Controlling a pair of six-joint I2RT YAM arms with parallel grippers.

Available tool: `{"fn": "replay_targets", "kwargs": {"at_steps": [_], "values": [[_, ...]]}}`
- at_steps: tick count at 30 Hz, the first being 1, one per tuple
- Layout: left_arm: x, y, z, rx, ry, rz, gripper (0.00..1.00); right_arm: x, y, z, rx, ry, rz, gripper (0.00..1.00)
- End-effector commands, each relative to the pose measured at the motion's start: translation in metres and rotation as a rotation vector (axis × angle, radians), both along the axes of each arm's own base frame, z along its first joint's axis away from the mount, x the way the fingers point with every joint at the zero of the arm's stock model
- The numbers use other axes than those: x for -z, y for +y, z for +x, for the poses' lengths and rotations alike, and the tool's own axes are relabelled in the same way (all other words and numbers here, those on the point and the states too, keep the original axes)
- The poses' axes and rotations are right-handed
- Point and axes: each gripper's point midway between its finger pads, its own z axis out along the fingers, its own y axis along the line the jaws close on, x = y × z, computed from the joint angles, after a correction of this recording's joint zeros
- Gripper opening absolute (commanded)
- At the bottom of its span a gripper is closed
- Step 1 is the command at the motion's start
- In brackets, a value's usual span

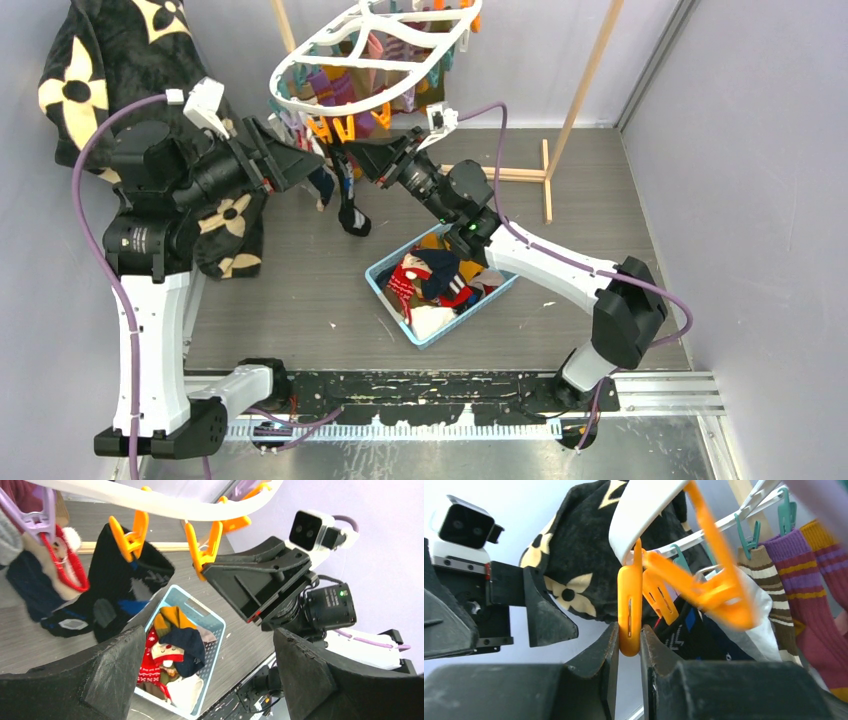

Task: Clip the socks to the hanger
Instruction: Open the clamp at the hanger.

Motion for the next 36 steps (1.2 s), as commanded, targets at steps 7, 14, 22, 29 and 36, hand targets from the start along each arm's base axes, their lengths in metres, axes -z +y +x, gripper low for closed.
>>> {"fn": "replay_targets", "kwargs": {"at_steps": [7, 14, 22, 29, 36], "values": [[-0.034, -0.005, 0.03, -0.043, -0.052, -0.065, 0.89, -0.036, 0.002, -0.006, 0.167, -0.091, -0.023, 0.01], [-0.04, -0.02, 0.043, -0.035, -0.08, -0.042, 0.81, -0.038, 0.013, -0.009, 0.171, -0.097, -0.043, 0.01], [-0.043, -0.023, 0.055, -0.063, -0.12, -0.008, 0.74, -0.033, 0.031, -0.011, 0.174, -0.104, -0.097, 0.01], [-0.041, -0.021, 0.075, -0.1, -0.127, 0.019, 0.63, -0.03, 0.037, -0.01, 0.166, -0.105, -0.114, 0.01], [-0.043, -0.026, 0.081, -0.086, -0.117, -0.004, 0.55, -0.028, 0.039, -0.009, 0.166, -0.107, -0.125, 0.01]]}}
